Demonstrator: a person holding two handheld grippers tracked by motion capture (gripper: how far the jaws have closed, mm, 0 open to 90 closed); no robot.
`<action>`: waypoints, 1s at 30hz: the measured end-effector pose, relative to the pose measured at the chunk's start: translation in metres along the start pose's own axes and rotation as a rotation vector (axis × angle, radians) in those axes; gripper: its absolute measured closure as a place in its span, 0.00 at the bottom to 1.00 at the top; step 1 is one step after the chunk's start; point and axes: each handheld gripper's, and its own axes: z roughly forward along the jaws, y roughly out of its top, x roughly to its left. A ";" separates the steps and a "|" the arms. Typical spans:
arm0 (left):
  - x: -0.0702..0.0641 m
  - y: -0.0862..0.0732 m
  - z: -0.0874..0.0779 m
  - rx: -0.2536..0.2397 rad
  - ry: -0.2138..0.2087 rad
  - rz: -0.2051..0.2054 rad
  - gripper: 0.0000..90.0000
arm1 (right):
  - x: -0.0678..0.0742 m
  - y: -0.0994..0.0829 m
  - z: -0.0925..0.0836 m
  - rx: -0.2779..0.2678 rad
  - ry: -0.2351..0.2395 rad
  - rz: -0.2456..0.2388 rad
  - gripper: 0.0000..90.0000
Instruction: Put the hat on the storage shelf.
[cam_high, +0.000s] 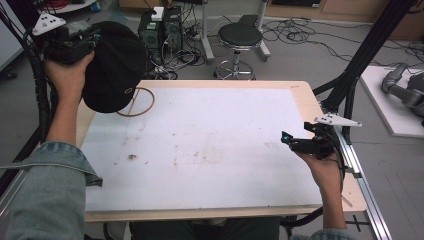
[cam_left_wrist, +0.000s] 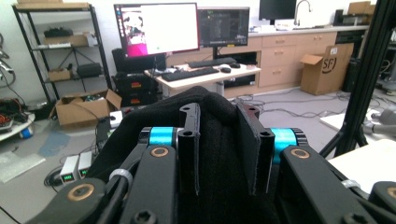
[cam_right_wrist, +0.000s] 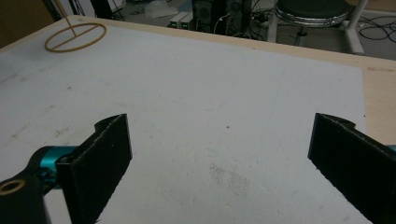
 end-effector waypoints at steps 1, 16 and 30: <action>0.000 -0.001 0.003 0.002 -0.001 0.000 0.79 | 0.000 0.000 0.000 0.000 0.001 0.001 0.06; 0.006 -0.019 0.020 0.046 0.028 0.011 0.79 | -0.001 -0.001 0.001 0.003 0.005 -0.007 0.06; 0.010 -0.034 0.029 0.060 0.018 -0.011 0.79 | -0.001 -0.002 0.003 0.013 0.006 -0.003 0.06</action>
